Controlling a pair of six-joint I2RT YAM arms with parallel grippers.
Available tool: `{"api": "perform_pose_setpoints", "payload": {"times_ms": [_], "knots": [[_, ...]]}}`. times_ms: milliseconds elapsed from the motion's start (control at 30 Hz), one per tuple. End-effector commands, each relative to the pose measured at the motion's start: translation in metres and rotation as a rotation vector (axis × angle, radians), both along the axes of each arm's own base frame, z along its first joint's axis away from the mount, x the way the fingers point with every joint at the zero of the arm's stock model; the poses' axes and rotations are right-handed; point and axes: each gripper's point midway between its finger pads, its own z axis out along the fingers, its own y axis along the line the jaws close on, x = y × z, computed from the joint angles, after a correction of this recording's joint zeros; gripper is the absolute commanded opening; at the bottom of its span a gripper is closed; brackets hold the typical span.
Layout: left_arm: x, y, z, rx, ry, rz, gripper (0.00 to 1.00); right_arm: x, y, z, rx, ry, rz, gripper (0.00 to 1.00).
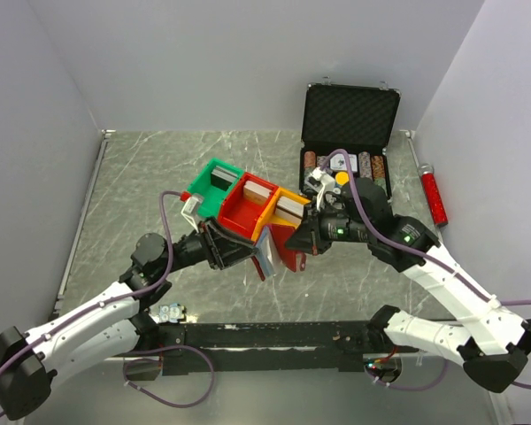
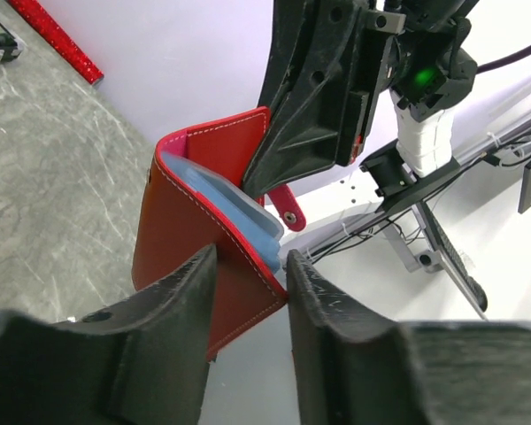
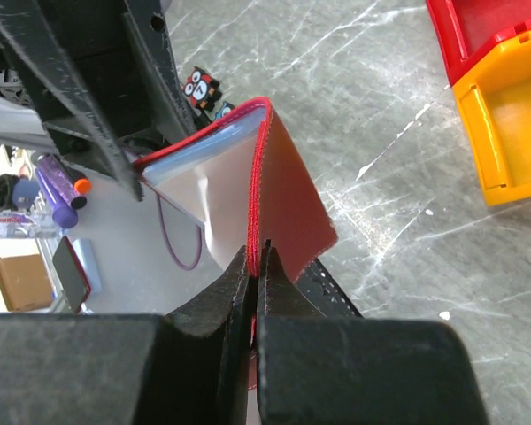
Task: Take the credit cards out of the card holder
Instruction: Open the card holder.
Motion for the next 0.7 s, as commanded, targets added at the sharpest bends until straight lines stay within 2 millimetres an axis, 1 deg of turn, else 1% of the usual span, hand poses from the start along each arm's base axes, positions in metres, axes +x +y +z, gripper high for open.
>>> {"api": "perform_pose_setpoints", "payload": {"times_ms": [0, 33, 100, 233, 300, 400, 433, 500, 533, 567, 600, 667], "knots": [[-0.006, 0.000, 0.015, -0.030, -0.062, -0.023, 0.37, 0.002, 0.002, 0.020, 0.074, -0.048, 0.004, 0.00], [-0.006, 0.000, 0.015, -0.030, -0.062, -0.021, 0.36, 0.002, 0.002, 0.020, 0.075, -0.043, 0.002, 0.00], [-0.007, 0.001, 0.017, -0.031, -0.068, -0.019, 0.31, 0.003, 0.001, 0.019, 0.079, -0.038, 0.001, 0.00], [-0.008, 0.001, 0.019, -0.025, -0.074, -0.022, 0.14, 0.004, 0.003, 0.017, 0.087, -0.028, 0.011, 0.00], [-0.008, 0.001, 0.019, -0.021, -0.075, -0.025, 0.01, 0.002, 0.004, 0.017, 0.096, -0.027, 0.025, 0.00], [-0.008, 0.001, 0.021, -0.018, -0.071, -0.026, 0.01, -0.001, 0.007, 0.021, 0.123, -0.034, 0.048, 0.00], [-0.007, 0.000, 0.021, -0.015, -0.061, -0.026, 0.01, -0.003, 0.008, 0.022, 0.132, -0.038, 0.058, 0.10], [-0.003, -0.001, 0.023, 0.000, -0.033, -0.018, 0.01, -0.005, 0.009, 0.025, 0.146, -0.043, 0.074, 0.40], [-0.001, -0.004, 0.022, 0.031, -0.004, -0.016, 0.01, -0.006, 0.008, 0.028, 0.156, -0.049, 0.076, 0.51], [0.001, -0.005, 0.029, 0.039, -0.007, -0.014, 0.01, -0.007, 0.007, 0.029, 0.166, -0.054, 0.079, 0.61], [0.003, -0.007, 0.031, 0.068, 0.002, -0.014, 0.01, -0.007, 0.007, 0.030, 0.178, -0.054, 0.081, 0.68], [0.010, -0.008, 0.034, 0.135, 0.022, 0.014, 0.01, -0.003, 0.002, 0.032, 0.198, -0.055, 0.067, 0.75]]}}
